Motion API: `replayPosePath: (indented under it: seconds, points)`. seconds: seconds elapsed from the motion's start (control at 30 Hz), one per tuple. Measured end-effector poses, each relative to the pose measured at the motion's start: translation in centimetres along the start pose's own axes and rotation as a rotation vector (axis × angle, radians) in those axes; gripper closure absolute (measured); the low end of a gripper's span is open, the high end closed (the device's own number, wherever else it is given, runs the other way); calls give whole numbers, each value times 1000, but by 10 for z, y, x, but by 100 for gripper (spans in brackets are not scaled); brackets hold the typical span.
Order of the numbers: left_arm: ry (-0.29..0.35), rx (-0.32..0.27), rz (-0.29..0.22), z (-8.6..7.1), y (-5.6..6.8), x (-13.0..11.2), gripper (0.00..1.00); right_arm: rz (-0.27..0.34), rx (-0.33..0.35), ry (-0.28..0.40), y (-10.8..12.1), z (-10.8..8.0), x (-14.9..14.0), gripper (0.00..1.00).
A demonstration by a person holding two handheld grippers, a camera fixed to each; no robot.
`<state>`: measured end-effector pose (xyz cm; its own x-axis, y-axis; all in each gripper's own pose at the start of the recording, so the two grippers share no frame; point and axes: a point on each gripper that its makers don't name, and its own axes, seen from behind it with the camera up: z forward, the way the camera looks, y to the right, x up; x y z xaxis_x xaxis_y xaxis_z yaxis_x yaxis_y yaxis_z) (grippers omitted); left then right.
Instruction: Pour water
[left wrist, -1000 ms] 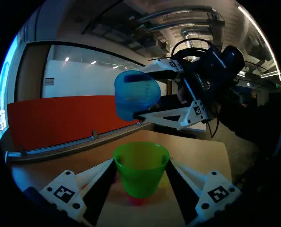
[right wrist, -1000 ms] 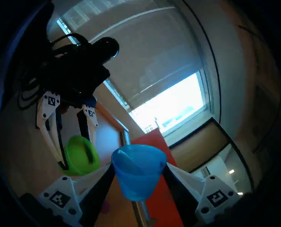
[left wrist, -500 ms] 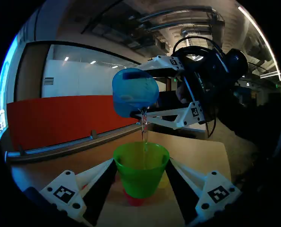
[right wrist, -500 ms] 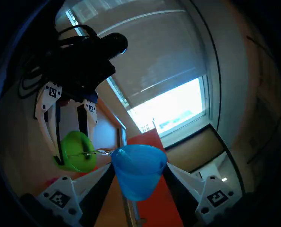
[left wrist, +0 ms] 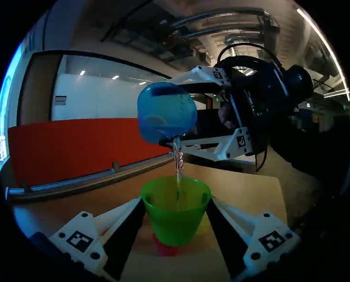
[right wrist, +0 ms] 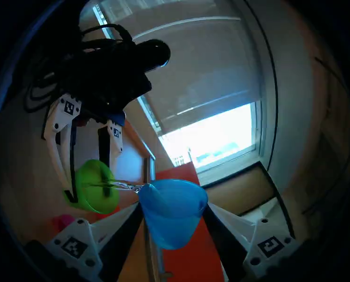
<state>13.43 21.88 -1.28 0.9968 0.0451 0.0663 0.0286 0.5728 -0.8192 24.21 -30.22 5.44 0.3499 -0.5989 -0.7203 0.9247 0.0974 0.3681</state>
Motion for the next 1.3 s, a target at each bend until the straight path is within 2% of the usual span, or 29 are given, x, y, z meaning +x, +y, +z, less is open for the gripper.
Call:
replayPosePath:
  seconds: [0.5,1.3]
  points:
    - [0,-8,5,-1,3,1,14,-67,-8,-7,6,1,0,11]
    - [-1,-9,8,-2,3,-1,14,-142,-23,3,12,2,4,11]
